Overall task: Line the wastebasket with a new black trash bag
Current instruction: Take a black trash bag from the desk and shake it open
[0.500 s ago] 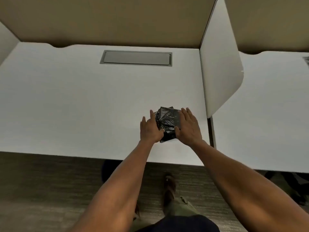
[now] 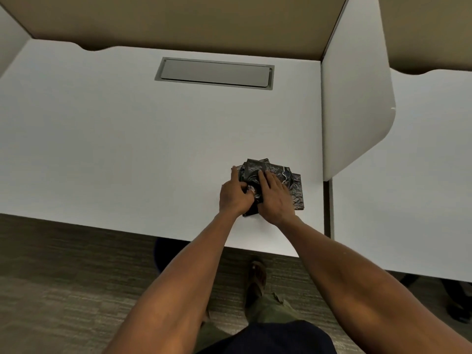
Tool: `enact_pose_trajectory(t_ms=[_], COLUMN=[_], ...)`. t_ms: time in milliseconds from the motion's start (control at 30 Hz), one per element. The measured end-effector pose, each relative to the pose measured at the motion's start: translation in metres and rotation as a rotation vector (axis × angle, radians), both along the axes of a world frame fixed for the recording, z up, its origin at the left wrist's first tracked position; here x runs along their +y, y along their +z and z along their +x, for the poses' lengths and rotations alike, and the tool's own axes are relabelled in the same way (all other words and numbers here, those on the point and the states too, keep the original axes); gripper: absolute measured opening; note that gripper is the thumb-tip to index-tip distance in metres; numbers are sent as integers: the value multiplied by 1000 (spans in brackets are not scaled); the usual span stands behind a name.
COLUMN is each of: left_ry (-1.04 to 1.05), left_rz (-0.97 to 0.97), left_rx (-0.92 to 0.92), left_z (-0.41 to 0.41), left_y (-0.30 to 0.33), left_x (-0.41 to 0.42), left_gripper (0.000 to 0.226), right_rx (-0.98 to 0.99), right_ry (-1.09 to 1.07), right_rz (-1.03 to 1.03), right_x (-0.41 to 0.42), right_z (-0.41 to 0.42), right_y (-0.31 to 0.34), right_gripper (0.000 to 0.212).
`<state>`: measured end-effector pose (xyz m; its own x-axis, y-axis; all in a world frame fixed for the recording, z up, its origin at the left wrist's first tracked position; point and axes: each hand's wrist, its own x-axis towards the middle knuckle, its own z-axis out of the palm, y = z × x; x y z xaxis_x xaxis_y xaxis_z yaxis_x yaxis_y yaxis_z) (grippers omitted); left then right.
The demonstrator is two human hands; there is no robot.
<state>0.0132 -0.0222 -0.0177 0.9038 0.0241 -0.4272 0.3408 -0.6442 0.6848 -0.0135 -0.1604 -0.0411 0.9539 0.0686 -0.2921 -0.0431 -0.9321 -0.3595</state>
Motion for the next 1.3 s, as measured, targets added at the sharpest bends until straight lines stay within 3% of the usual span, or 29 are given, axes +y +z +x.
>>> enact_pose_trajectory(t_ms=[233, 333, 400, 500, 600, 700, 800, 867, 1033, 1200, 1300], left_ry=[310, 211, 85, -57, -150, -224, -246, -196, 106, 593, 734], left_rz=[-211, -270, -256, -284, -387, -434, -464, -509, -730, -1309, -1479], left_rx=[-122, -103, -71, 15, 43, 36, -52, -104, -150, 134, 217], left_z=[-23, -42, -56, -75, -90, -110, -133, -149, -193, -241, -268], left_y=[16, 17, 17, 25, 40, 57, 74, 83, 79, 53, 37], left_x=[28, 55, 75, 97, 111, 134, 166, 189, 252, 327, 359], left_gripper=[50, 48, 64, 93, 106, 100, 68, 61, 71, 32, 36], right_rx=[-116, -192, -194, -90, 46, 124, 160, 170, 247, 261, 300], right_ry=[-222, -267, -251, -204, -221, -322, -472, -533, -614, -654, -774], right_rz=[318, 468, 561, 658, 779, 944, 1094, 1185, 1471, 1799, 1903], right_x=[-7, -12, -13, -7, 8, 27, 51, 67, 100, 108, 110], right_z=[-3, -13, -21, -29, -39, -50, -62, -73, -102, -137, -165], right_y=[35, 70, 95, 132, 163, 186, 207, 217, 223, 204, 188], right_gripper=[76, 75, 72, 56, 44, 36, 25, 24, 25, 7, 31])
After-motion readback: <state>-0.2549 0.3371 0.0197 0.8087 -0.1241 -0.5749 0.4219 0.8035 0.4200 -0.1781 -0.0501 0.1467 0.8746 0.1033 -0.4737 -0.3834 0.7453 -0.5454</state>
